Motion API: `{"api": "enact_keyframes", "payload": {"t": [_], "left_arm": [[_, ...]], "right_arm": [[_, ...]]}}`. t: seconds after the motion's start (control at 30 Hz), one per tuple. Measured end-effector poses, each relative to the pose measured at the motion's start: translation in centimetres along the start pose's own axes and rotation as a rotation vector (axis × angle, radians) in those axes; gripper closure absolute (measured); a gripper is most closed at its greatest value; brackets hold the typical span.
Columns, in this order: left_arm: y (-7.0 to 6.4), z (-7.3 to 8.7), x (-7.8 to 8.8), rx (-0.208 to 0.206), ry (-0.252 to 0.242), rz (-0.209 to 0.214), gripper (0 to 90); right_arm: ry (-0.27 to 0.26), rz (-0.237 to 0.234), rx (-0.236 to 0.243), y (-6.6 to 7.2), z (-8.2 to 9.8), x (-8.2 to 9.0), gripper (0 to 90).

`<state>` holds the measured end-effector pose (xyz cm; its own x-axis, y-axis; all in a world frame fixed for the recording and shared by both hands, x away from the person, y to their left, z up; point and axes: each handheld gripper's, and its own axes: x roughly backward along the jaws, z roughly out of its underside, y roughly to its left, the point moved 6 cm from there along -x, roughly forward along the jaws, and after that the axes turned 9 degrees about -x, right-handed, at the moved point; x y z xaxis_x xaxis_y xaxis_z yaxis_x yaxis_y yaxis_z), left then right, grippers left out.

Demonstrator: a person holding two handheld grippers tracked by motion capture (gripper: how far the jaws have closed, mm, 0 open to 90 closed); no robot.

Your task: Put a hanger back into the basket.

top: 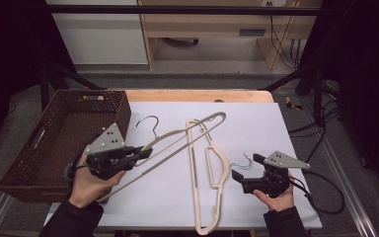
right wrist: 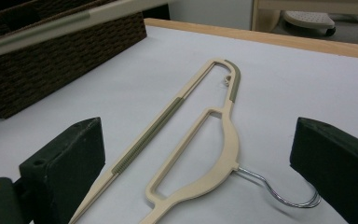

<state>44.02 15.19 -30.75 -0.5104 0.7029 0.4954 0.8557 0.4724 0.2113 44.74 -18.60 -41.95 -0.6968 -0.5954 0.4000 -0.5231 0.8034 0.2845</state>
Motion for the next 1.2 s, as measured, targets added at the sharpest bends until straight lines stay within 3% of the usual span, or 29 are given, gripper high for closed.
{"api": "enact_keyframes", "payload": {"t": [0.13, 0.23, 0.47, 0.67, 0.9, 1.2], "left_arm": [[1.7, -0.9, 1.3, -0.007, -0.002, -0.022, 86.1], [3.1, -1.2, 2.2, 0.01, -0.014, -0.028, 86.1], [7.2, -0.5, 4.1, 0.045, -0.021, -0.088, 86.1], [10.6, 1.3, 5.5, 0.072, -0.015, -0.142, 86.2], [14.1, 4.6, 7.2, 0.122, 0.012, -0.193, 86.1], [16.6, 7.5, 9.2, 0.138, 0.045, -0.236, 86.1]], "right_arm": [[-0.006, 0.01, -0.002, -0.1, -0.1, 0.1, 2.9], [-0.01, 0.016, -0.001, -0.2, -0.1, 0.2, 2.4], [-0.008, 0.02, 0.001, -0.2, -0.1, 0.2, 2.4], [-0.016, 0.013, 0.001, -0.1, -0.1, 0.2, 2.1], [-0.018, 0.018, 0.004, -0.2, -0.2, 0.3, 2.1], [-0.009, 0.014, 0.002, -0.1, -0.1, 0.0, 1.9]]}}
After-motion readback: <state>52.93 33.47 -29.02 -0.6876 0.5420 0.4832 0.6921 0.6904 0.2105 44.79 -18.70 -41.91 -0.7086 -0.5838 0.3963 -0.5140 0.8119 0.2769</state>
